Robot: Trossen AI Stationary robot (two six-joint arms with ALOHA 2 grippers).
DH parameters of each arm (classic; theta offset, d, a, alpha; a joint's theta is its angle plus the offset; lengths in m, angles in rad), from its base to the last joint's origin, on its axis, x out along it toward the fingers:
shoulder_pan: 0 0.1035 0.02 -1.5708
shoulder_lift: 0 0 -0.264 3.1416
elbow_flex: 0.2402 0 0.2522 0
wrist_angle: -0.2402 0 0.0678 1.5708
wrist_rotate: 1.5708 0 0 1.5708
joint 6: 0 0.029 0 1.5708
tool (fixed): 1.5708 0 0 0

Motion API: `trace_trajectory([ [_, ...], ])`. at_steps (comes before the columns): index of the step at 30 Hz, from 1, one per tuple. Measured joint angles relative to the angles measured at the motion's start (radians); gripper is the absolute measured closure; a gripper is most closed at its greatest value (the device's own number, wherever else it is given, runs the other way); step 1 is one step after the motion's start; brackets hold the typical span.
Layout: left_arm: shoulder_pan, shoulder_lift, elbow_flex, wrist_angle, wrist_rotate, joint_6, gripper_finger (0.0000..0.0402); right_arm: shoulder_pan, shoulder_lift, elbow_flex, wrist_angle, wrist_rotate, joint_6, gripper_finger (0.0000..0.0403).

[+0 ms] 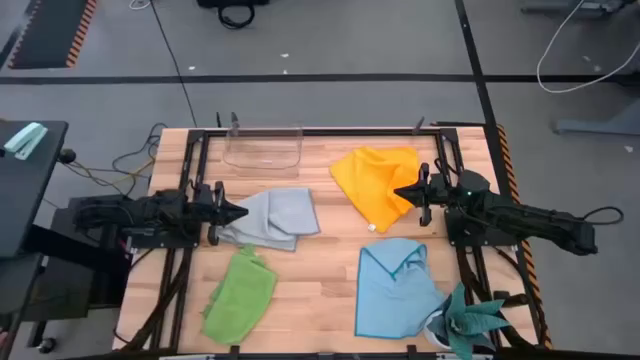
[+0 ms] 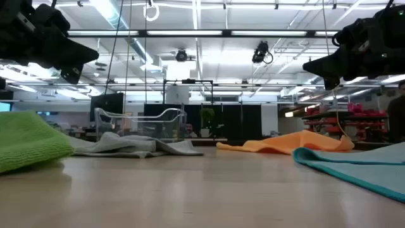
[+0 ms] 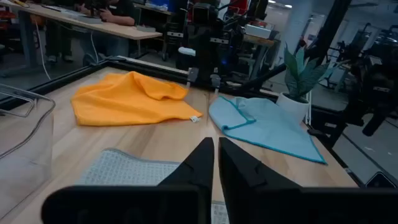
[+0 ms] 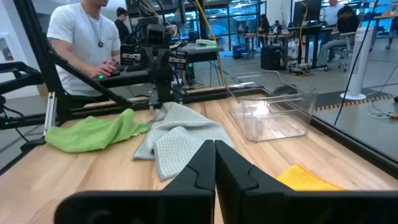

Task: Fold microfiber towels

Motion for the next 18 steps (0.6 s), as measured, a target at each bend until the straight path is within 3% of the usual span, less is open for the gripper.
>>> trace_trajectory([
  [18,0.0,0.0,0.0,0.0,0.0,0.0,0.0367,0.0,0.0,0.0,0.0,0.0,0.0,0.0395],
])
